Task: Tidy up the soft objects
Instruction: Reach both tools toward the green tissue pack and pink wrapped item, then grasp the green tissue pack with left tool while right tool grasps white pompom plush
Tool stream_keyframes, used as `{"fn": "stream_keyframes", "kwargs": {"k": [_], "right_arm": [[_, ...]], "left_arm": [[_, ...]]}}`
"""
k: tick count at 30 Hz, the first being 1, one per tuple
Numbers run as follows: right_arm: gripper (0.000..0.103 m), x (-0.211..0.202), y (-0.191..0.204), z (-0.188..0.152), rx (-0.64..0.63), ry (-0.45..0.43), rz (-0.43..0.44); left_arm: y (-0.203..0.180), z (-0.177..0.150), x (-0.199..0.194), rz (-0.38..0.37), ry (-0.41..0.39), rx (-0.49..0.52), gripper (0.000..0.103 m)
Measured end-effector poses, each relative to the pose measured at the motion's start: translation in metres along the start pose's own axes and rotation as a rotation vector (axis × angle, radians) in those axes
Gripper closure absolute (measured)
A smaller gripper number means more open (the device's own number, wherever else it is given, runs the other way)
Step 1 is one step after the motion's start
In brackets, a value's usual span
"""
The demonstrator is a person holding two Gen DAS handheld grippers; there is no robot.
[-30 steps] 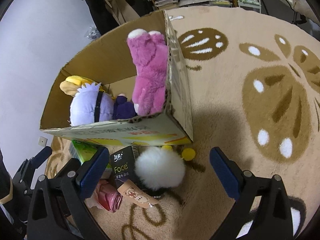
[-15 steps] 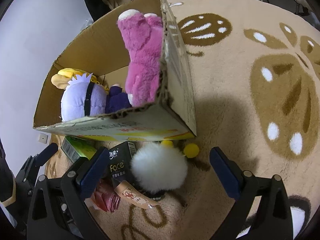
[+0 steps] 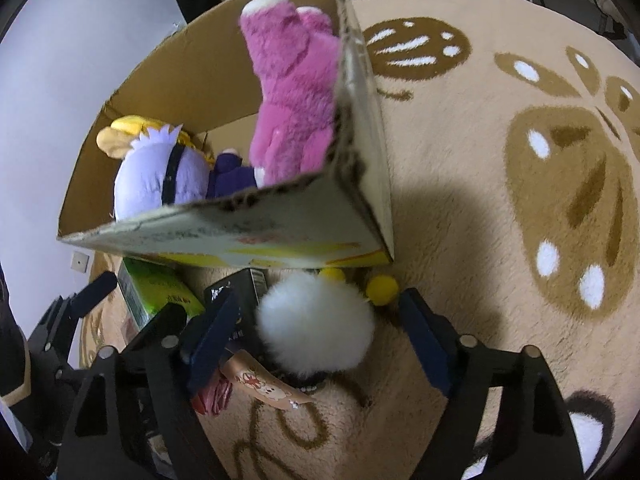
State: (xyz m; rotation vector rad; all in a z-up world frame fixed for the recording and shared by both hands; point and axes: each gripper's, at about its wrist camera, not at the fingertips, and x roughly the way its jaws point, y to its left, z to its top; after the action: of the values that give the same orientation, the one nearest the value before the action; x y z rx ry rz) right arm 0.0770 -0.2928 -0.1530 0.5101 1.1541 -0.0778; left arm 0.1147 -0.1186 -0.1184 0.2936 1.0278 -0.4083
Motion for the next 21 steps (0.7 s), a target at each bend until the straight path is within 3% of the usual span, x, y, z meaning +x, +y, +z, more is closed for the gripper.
{"fn": "stream_keyframes", "kwargs": {"k": [2,9,12,16,19,21], "right_arm": [[0.031,0.001,0.002,0.0,-0.012,0.008,-0.003],[0.035,0.01,0.007,-0.007,-0.032,0.057,0.022],[0.048,0.011,0.006,-0.006,-0.03,0.053,0.036],[0.069,0.012,0.005,-0.004,-0.035,0.051,0.027],[0.072,0.013,0.006,-0.006,-0.056,0.045,0.017],[0.075,0.013,0.008,-0.007,-0.061,0.035,0.019]], "left_arm": [[-0.001,0.001,0.005,0.011,0.005,0.006,0.002],[-0.002,0.001,0.017,0.027,0.025,0.019,0.003],[-0.001,0.0,0.021,0.008,0.033,0.016,0.003],[0.004,-0.001,0.022,-0.006,0.027,0.006,0.015],[0.006,-0.002,0.022,-0.038,0.028,-0.012,0.027],[0.013,-0.006,0.023,-0.061,0.027,-0.026,0.028]]}}
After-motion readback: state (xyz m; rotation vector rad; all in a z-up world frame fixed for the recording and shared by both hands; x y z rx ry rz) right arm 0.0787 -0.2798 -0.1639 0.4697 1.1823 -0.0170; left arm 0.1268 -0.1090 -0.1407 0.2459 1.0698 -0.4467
